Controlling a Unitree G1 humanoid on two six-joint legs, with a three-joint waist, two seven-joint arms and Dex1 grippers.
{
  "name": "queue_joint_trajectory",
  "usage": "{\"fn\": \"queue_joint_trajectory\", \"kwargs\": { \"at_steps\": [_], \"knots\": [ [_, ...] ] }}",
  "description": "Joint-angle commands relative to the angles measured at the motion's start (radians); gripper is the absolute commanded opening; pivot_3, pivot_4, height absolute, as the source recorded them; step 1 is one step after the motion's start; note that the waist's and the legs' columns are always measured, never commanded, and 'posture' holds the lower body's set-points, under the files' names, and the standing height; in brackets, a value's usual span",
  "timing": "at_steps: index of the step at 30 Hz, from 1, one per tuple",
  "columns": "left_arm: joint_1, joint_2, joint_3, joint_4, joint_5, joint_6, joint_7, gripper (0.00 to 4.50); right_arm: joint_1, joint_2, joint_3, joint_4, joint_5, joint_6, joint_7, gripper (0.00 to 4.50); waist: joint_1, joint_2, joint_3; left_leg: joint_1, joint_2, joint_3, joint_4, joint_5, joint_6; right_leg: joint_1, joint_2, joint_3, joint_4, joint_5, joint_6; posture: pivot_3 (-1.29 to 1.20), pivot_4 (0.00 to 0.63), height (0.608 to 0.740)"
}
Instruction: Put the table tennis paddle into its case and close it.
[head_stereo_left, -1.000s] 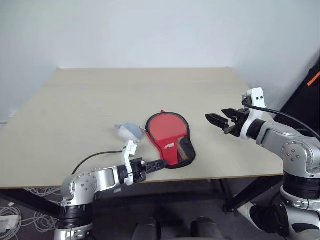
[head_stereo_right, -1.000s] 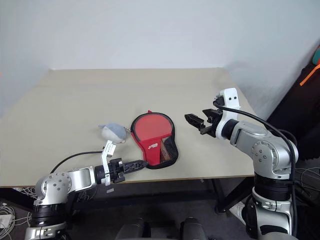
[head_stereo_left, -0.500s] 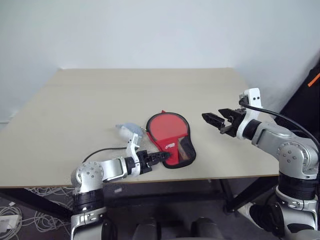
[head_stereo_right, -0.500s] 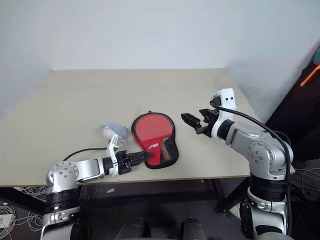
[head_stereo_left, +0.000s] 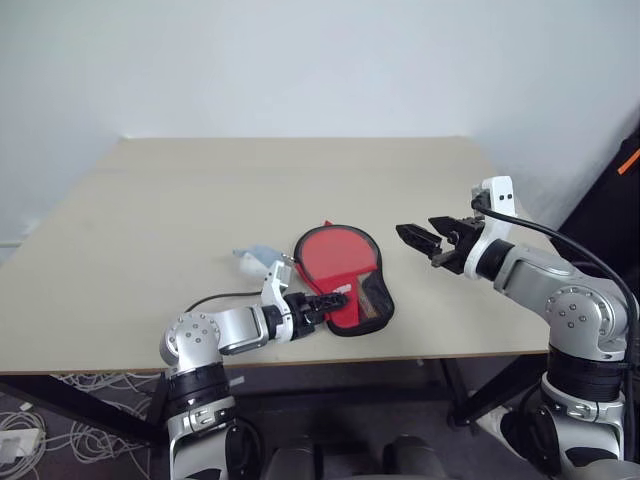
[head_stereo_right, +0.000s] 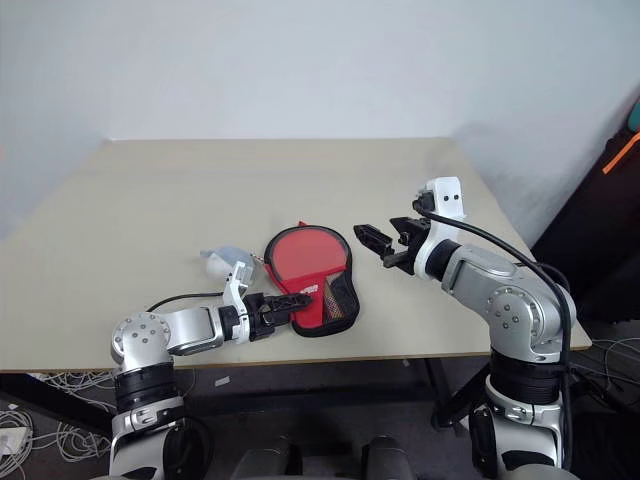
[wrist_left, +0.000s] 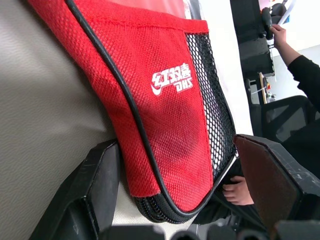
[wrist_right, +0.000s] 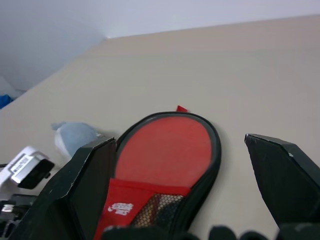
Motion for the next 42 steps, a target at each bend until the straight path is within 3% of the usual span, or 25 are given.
{"fn": "queue_joint_trajectory", "kwargs": {
  "at_steps": [1,4,7,16,22,29,36,42],
  "knots": [
    [0.017,0.002,-0.082,0.01,0.073,0.022,0.023,3.74,-0.033,0.002,-0.008,-0.033,0.017,-0.007,-0.011,4.5,0.0,0.0,-0.001,0.0,0.0,0.0,0.0,0.0,0.0,0.0,0.0,0.0,0.0,0.0,0.0,0.0,0.0,0.74],
    [0.031,0.011,-0.101,0.014,0.092,0.015,0.008,3.74,-0.036,0.003,-0.005,-0.029,0.019,-0.009,-0.014,4.5,0.0,0.002,-0.002,0.0,0.0,0.0,0.0,0.0,0.0,0.0,0.0,0.0,0.0,0.0,0.0,0.0,0.0,0.74],
    [0.045,0.028,-0.128,0.026,0.107,0.01,-0.01,3.15,-0.04,0.004,-0.002,-0.025,0.02,-0.011,-0.014,4.5,-0.001,0.003,-0.003,0.001,0.0,0.0,-0.001,0.0,0.0,0.0,0.0,0.0,0.0,0.0,0.0,0.0,0.0,0.74],
    [0.026,0.037,-0.178,0.069,0.149,-0.001,-0.077,0.03,-0.057,0.007,-0.002,-0.022,0.024,-0.006,-0.015,4.5,0.0,0.003,-0.003,0.0,0.0,0.0,-0.001,0.0,0.0,-0.001,0.0,0.0,-0.001,-0.001,0.001,0.0,0.0,0.74],
    [0.002,0.018,-0.218,0.076,0.163,-0.006,-0.131,0.03,-0.064,0.014,-0.004,-0.025,0.029,0.0,-0.018,4.5,0.004,0.003,-0.003,0.0,-0.001,0.0,-0.001,-0.001,0.0,0.0,-0.001,0.0,-0.001,-0.001,0.001,0.0,0.0,0.74],
    [-0.043,0.007,-0.301,-0.018,0.069,0.061,-0.23,0.03,-0.07,0.013,0.0,-0.019,0.025,0.001,-0.019,4.5,0.024,0.002,-0.002,-0.003,-0.001,0.0,-0.001,-0.001,0.001,-0.002,-0.001,0.0,-0.002,-0.001,0.002,0.0,0.0,0.74],
    [-0.035,0.127,-0.442,-0.099,-0.075,0.062,-0.302,0.03,-0.072,0.014,0.004,-0.012,0.022,-0.001,-0.018,4.5,0.019,0.003,-0.002,-0.002,0.0,0.0,-0.001,-0.001,0.001,-0.003,0.0,0.0,-0.001,-0.001,0.001,0.0,0.0,0.74],
    [-0.008,0.287,-0.517,-0.173,-0.194,0.062,-0.355,0.03,-0.069,0.013,0.005,-0.013,0.021,-0.001,-0.019,4.5,0.017,0.003,-0.001,-0.002,0.0,0.001,-0.001,-0.001,0.001,-0.004,0.0,0.001,-0.001,-0.001,0.001,0.0,0.0,0.74]
  ]
}}
